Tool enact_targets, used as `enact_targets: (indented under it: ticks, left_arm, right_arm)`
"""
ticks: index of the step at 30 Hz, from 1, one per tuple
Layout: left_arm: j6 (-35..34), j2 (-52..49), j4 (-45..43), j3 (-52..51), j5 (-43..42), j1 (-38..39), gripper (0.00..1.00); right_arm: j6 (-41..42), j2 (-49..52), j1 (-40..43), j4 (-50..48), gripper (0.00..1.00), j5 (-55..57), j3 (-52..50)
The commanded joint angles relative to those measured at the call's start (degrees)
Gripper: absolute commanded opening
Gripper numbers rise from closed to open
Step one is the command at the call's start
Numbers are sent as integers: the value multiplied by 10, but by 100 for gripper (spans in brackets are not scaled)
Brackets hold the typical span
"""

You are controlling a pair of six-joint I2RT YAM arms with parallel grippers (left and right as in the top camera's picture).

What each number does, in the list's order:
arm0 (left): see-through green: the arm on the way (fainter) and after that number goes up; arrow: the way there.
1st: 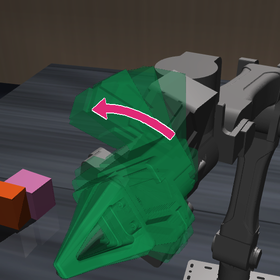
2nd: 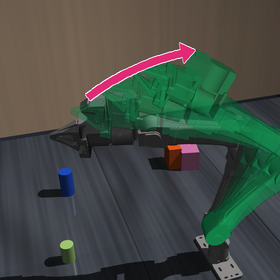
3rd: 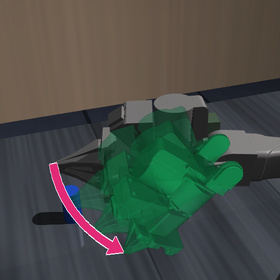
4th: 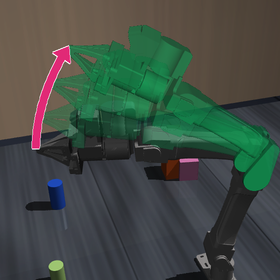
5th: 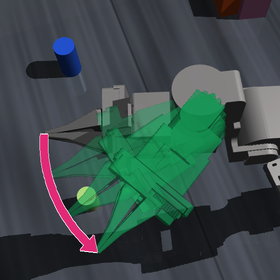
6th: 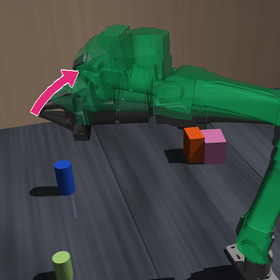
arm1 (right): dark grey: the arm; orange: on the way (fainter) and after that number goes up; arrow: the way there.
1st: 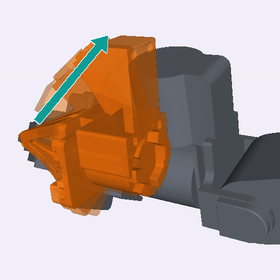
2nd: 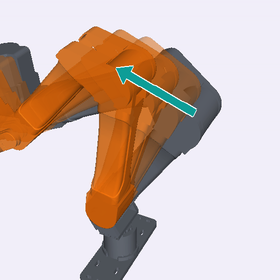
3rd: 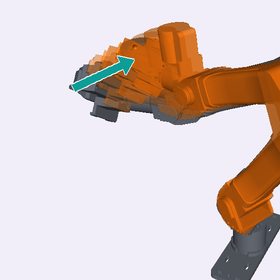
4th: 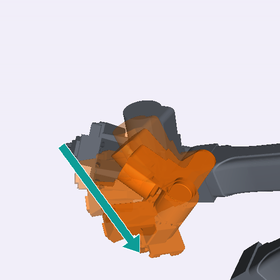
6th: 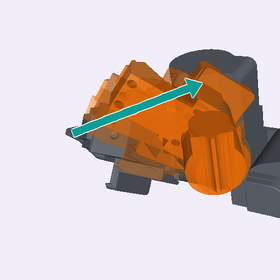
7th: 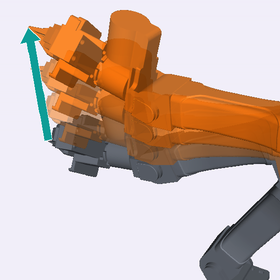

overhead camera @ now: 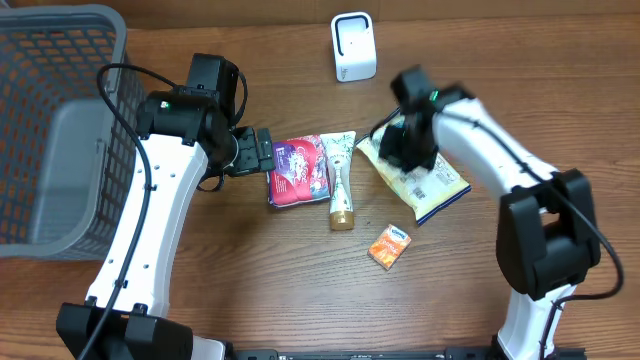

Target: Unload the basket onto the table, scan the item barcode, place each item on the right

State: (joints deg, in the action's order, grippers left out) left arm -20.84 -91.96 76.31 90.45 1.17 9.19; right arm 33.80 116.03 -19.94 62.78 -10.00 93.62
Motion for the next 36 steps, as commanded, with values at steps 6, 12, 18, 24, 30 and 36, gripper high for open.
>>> enact_targets:
  ticks: [6,12,18,24,30,36]
  left_arm:
    - [-6,1,-1,4,5,2,100]
    - [-6,1,-1,4,5,2,100]
    - [-6,1,-1,4,5,2,100]
    - [-6,1,-1,4,5,2,100]
    - [-6,1,-1,4,5,2,100]
    - [-6,1,-1,4,5,2,100]
  right_arm:
    - [-69,-8,75,152,4,60,99]
    - [-53,-8,68,85,4,59,-31]
    - [-5,-8,68,-14,4,59,-147]
    - [-9,-10,70,21,4,64,-119]
    - [-25,-10,65,91,16,32,10]
    - [-41,-9,37,1,54,10,1]
